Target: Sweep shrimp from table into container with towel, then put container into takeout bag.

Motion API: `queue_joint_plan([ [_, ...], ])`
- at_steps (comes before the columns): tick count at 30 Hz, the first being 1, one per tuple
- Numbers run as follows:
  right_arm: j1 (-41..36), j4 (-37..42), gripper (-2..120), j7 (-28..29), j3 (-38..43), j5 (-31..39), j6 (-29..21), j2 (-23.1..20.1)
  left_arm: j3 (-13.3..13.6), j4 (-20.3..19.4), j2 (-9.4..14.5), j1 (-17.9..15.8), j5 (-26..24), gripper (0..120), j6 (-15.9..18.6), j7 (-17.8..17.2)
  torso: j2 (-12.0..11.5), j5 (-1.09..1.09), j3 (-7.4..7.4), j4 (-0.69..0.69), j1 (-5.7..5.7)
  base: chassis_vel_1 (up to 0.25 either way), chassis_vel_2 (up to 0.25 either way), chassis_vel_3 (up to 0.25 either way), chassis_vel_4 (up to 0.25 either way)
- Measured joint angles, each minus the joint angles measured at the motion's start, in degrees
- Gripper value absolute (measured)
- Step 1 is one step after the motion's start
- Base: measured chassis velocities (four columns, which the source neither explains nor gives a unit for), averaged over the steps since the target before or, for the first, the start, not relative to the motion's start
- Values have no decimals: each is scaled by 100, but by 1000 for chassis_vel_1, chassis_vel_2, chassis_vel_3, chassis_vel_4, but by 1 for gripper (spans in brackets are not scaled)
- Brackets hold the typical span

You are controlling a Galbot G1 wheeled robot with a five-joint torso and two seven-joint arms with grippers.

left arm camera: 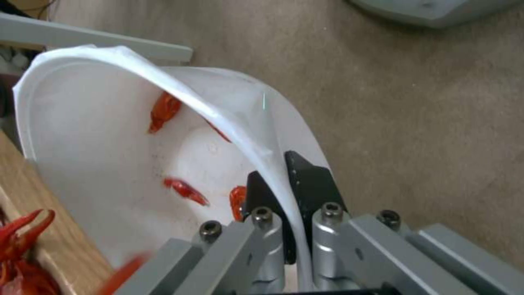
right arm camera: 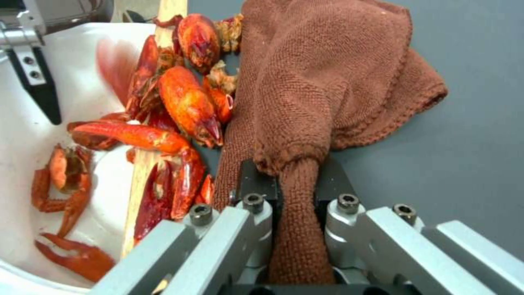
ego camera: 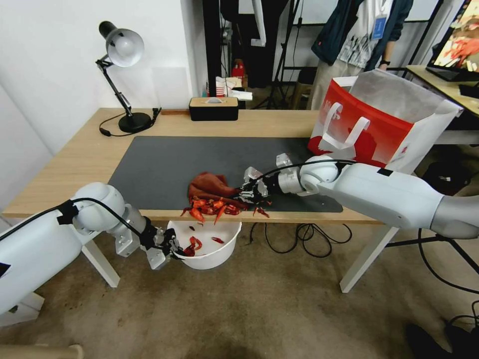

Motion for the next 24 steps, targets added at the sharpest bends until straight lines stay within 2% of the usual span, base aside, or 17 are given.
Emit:
queue_joint_plan([
  [7, 70, 73, 5, 9, -106, 53, -1, 59, 11, 265, -96, -28, -4, 0, -13, -29, 0, 0, 0, 0, 0, 0, 0, 0, 0],
  [19, 160, 50, 5, 36, -208, 98, 2, 198, 52, 218, -163, -60, -52, 0, -11, -109, 0, 0, 0, -1, 0, 0, 0, 0, 0],
  [24, 177, 102, 5, 43, -241, 103, 33, 162, 126, 346, -188, -202, -103, 0, -20, -126, 0, 0, 0, 0, 0, 0, 0, 0, 0],
])
